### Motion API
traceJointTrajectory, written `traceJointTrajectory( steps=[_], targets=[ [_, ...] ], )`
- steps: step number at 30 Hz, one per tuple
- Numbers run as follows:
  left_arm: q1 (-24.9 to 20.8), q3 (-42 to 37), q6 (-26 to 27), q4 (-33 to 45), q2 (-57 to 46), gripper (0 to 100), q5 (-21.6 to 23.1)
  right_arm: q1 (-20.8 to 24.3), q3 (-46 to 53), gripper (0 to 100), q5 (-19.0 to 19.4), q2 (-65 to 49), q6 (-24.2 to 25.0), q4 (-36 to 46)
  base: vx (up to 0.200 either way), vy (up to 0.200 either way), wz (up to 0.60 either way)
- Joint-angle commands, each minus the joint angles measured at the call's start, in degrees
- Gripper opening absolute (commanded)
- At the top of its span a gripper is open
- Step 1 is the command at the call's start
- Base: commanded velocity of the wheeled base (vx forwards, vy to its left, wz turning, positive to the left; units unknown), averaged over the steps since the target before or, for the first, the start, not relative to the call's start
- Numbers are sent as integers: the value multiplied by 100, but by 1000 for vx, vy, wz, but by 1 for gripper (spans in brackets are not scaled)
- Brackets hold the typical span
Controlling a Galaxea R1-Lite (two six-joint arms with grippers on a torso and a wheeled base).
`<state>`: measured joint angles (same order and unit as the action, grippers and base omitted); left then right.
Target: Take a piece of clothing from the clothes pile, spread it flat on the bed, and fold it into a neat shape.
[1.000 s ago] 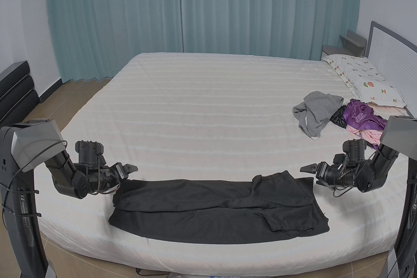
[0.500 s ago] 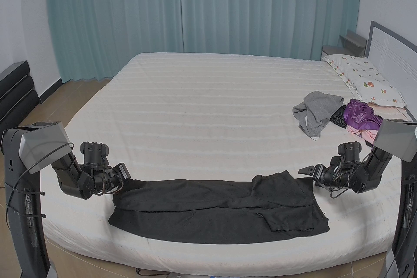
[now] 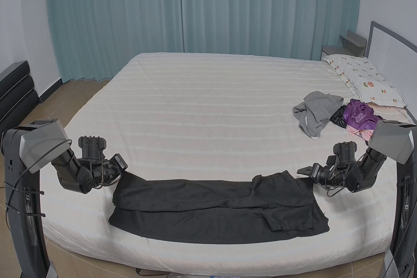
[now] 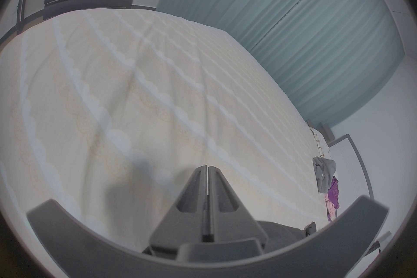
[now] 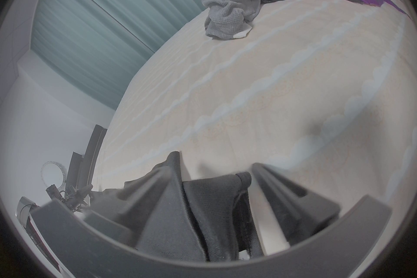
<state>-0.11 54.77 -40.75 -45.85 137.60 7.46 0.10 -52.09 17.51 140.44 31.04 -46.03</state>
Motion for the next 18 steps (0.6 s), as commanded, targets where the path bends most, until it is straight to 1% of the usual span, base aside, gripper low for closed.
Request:
traceJointTrajectory(
  steps=[1, 8, 9, 11, 18],
  targets=[
    [11, 42, -12, -12, 92, 0, 1, 8, -38, 0, -2, 72, -1, 59, 0, 0, 0],
    [20, 113, -20, -12, 136, 0, -34, -19, -56, 0, -10, 1, 52, 112, 0, 0, 0],
    [37, 271, -29, -12, 198, 0, -166, -71, -73, 0, -10, -34, 69, 94, 0, 0, 0],
    [46, 341, -108, -12, 224, 0, -254, -89, -82, 0, -10, -60, 69, 86, 0, 0, 0],
    [99, 429, -214, 23, 224, 0, -263, -159, -126, 0, -10, -51, 60, 112, 0, 0, 0]
  ],
)
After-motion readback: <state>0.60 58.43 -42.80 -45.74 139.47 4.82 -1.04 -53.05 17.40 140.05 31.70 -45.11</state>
